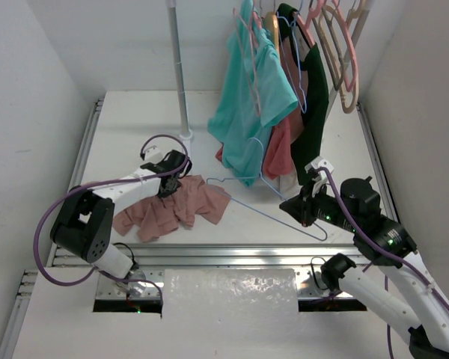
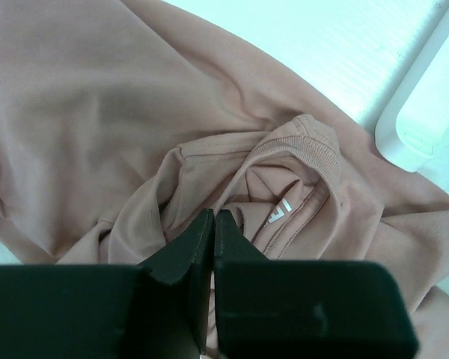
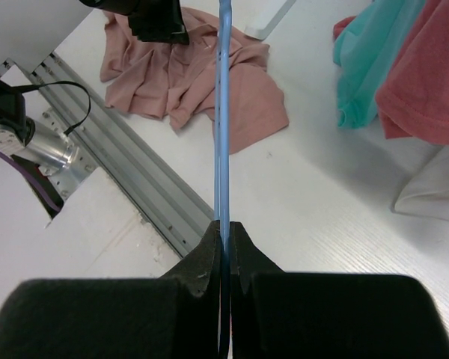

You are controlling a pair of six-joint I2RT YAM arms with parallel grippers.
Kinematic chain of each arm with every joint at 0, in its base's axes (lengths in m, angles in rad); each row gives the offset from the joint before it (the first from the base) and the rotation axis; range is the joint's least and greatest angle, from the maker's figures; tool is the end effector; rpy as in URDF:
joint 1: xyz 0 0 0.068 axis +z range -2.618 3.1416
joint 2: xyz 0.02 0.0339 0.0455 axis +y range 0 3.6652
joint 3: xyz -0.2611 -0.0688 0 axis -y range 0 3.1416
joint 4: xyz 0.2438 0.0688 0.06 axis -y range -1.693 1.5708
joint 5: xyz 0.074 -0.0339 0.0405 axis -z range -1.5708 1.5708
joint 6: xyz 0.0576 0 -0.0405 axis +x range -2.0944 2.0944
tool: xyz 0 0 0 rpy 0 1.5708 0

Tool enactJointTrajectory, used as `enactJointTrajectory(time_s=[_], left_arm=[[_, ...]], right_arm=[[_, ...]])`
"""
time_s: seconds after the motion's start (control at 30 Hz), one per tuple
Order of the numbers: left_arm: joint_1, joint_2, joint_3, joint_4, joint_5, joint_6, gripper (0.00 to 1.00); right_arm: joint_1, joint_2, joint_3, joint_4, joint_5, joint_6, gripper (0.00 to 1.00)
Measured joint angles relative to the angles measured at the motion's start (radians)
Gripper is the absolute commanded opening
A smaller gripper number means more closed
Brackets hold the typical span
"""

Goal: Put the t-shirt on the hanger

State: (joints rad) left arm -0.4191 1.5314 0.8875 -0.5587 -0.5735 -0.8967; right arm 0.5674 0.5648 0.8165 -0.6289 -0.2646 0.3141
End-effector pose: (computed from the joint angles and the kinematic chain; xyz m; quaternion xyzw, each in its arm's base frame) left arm 0.2728 -0.0873 0.1618 -0.2734 0.9040 0.1127 0.3090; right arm 0.1109 0.0885 0.3243 -0.1771 0.8040 0.3363 0.4573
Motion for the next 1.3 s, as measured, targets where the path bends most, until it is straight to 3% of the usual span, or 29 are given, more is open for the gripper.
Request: enactJointTrajectory(time_s=[0.17,0.3,0.5,0.63,0.77,1.0,1.17,1.3], left_arm=[[-0.008,-0.021,0.010,-0.019,0.029,0.056,0.00],[-0.060,-0.054,0.141,-0.093,0.107,0.190,0.00],[-0.329,-0.085,0.415,-0.160,0.167,0.361,0.00],[-0.450,-0.111,0.488,-0.232,0.157,0.426,0.00],[-0.463,-0.132,0.494,-0.298,0.121,0.476,0.00],[-0.463,-0.220,0.487,-0.372,-0.076,0.482,0.00],[-0.463,-0.351,0.467,-0.340,-0.091,0.521,0.00],[-0.463,-0.359,0.452,-0.315,-0.074,0.538,0.00]], right_arm=[[0.000,0.022,0.000,0.008,-0.034,0.000,0.00],[0.000,0.114,-0.005,0.076,-0.133,0.002,0.00],[0.003,0.158,-0.031,0.158,-0.154,0.002,0.00],[0.003,0.090,-0.031,0.158,-0.127,-0.011,0.00],[0.004,-0.017,-0.031,0.100,-0.101,-0.029,0.00],[0.004,-0.137,0.022,-0.053,-0.098,-0.055,0.00],[0.004,-0.153,0.040,-0.113,-0.120,-0.063,0.00],[0.004,-0.157,0.042,-0.115,-0.105,-0.064,0.00]])
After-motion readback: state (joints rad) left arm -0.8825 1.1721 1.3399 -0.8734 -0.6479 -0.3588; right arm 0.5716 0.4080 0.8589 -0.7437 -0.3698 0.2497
